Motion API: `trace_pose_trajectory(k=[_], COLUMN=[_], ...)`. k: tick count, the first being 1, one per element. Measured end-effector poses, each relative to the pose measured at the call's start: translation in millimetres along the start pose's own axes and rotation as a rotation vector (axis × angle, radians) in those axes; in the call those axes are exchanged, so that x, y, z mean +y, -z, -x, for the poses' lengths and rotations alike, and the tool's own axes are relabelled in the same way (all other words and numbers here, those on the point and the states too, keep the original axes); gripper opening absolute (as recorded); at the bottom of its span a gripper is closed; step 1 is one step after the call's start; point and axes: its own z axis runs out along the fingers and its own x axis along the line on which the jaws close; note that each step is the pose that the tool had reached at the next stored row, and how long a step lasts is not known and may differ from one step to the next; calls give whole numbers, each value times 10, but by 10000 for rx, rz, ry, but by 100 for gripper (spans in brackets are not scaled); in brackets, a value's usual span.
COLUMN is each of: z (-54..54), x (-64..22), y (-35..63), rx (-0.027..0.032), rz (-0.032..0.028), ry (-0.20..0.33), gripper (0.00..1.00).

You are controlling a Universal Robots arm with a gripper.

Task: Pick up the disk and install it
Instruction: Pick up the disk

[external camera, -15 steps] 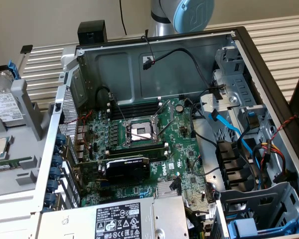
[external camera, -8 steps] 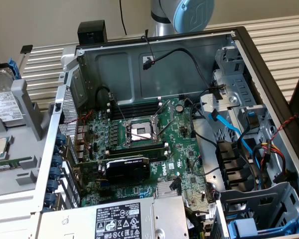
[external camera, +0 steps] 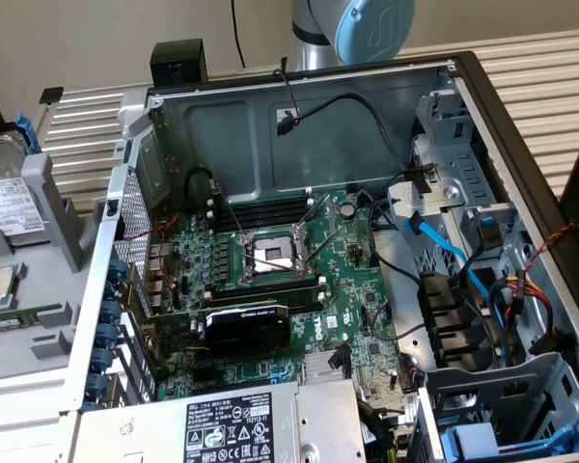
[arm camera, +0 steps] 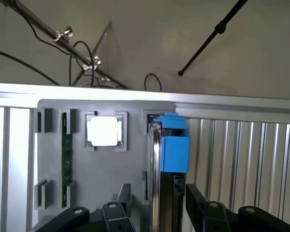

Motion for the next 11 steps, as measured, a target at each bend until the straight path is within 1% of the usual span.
trace_pose_trajectory(k=[2,5,9,11], z=[33,41,43,43], x=[-1,-1,43,50], y=[-10,-59,-129,-157], rx=[-4,-4,-5,-11], rz=[-14,-33,-45,-46], ry=[2,12,30,40], gripper=[57,57,57,57])
